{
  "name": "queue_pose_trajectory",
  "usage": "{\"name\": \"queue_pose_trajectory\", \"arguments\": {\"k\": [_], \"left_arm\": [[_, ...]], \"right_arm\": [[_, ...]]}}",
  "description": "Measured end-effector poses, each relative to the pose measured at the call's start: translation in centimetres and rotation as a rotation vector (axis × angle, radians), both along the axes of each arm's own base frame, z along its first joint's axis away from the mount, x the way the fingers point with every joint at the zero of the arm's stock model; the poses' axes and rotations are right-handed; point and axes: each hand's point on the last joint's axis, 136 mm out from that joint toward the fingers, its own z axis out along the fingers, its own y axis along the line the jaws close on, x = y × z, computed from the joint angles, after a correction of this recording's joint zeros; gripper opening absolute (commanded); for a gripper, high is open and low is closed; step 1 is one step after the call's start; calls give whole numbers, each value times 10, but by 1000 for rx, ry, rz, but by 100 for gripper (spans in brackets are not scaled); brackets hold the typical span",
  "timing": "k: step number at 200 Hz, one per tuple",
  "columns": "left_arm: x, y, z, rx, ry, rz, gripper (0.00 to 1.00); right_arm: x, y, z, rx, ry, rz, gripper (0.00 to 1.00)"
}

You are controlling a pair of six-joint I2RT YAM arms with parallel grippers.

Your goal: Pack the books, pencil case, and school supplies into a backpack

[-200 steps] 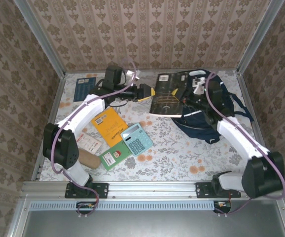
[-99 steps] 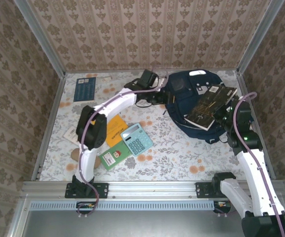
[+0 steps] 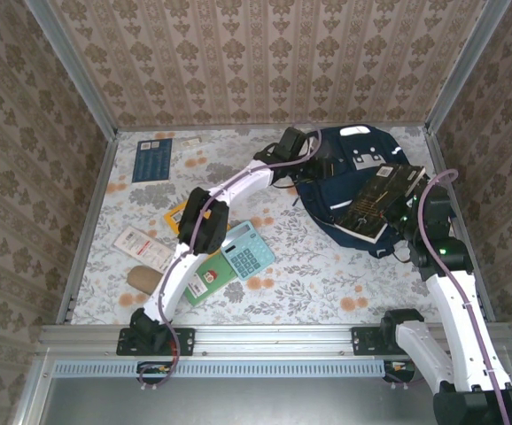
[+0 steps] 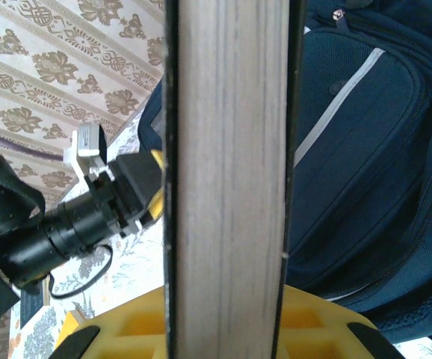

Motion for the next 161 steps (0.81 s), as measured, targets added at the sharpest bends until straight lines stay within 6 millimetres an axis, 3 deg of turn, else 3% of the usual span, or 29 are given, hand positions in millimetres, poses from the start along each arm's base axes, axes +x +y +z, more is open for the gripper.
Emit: {"name": "queue_pose_trajectory", "arguments": {"k": [29, 67, 87, 136, 148, 161], "left_arm": [[12, -2, -7, 33, 0, 70, 51], [14, 26, -34, 144, 54, 190, 46], [13, 62, -36, 203, 81, 283, 45], [23, 188, -42, 340, 139, 557, 48], [25, 209, -42, 358, 142, 594, 52], [24, 219, -40, 367, 135, 601, 54]], "right_arm": [[-1, 2, -1, 7, 6, 12, 0], [2, 4, -5, 13, 21, 20, 0], [5, 7, -12, 21, 46, 32, 0], [18, 8, -29, 21, 101, 44, 0], [21, 9, -35, 16, 121, 51, 0], [23, 9, -38, 13, 130, 57, 0]]}}
